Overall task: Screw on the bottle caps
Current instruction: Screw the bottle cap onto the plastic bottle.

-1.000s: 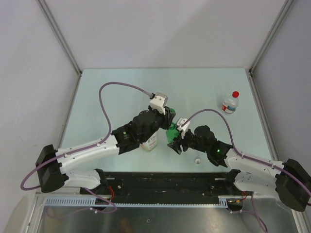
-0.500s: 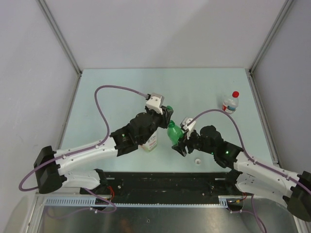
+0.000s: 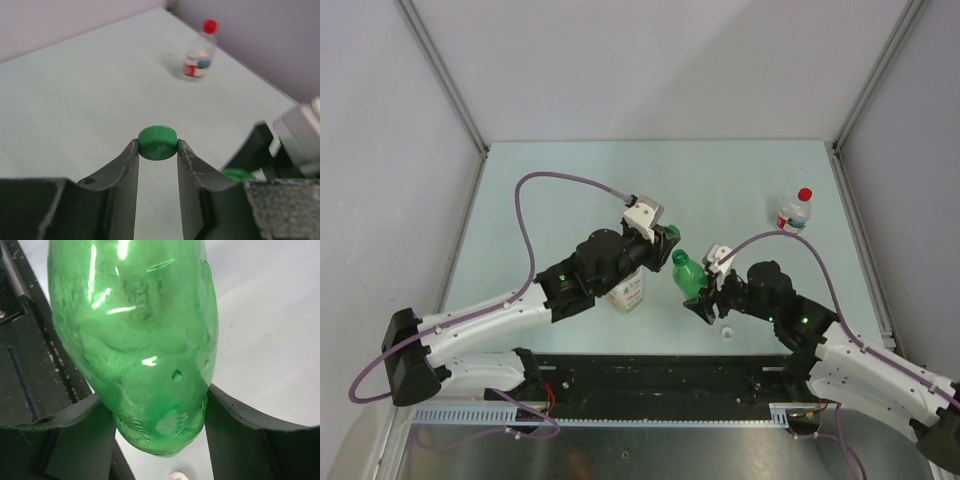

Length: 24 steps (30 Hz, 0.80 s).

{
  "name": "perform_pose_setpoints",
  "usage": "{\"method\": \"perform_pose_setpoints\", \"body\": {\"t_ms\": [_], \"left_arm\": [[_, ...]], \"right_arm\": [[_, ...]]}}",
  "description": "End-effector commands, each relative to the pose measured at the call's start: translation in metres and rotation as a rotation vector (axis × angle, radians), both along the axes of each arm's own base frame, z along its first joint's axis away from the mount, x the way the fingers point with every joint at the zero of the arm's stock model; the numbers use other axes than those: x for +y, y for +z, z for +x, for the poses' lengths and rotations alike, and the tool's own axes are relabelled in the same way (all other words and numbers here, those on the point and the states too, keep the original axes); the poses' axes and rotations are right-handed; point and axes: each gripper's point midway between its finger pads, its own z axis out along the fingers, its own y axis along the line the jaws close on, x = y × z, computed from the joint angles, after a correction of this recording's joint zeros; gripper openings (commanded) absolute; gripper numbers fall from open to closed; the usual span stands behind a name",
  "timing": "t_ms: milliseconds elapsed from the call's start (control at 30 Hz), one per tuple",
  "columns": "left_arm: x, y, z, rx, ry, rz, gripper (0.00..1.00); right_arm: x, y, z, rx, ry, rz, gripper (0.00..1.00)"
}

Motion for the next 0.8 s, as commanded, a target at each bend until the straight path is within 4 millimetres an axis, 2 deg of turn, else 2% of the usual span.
{"method": "perform_pose_setpoints", "body": {"t_ms": [0, 133, 267, 400, 533, 767], "left_arm": [[-0.017, 0.032, -0.041, -0.131, -0.430, 0.078, 0.05], [-0.016, 0.076, -0.078, -0.355, -0.806, 0.086, 0.05], [-0.004, 0.108, -0.086, -0.517, -0.946, 0.122, 0.04], [0.014, 0.120, -0.086, -0.625, -1.033, 0.151, 0.01], [0.023, 0.110, -0.086, -0.650, -1.083, 0.212, 0.00], [0.040, 0.056, -0.057, -0.544, -1.028, 0.514, 0.00]], "right_arm": [[-0.024, 0.058, 0.024, -0.228, -0.103, 0.014, 0.03], [-0.037, 0.064, 0.030, -0.278, -0.159, 0.008, 0.02], [-0.041, 0.064, 0.015, -0.263, -0.125, 0.025, 0.02], [-0.038, 0.055, 0.001, -0.289, -0.048, 0.023, 0.02], [-0.022, 0.045, -0.008, -0.336, 0.073, 0.002, 0.01], [-0.019, 0.012, 0.002, -0.303, 0.071, -0.133, 0.01]]}}
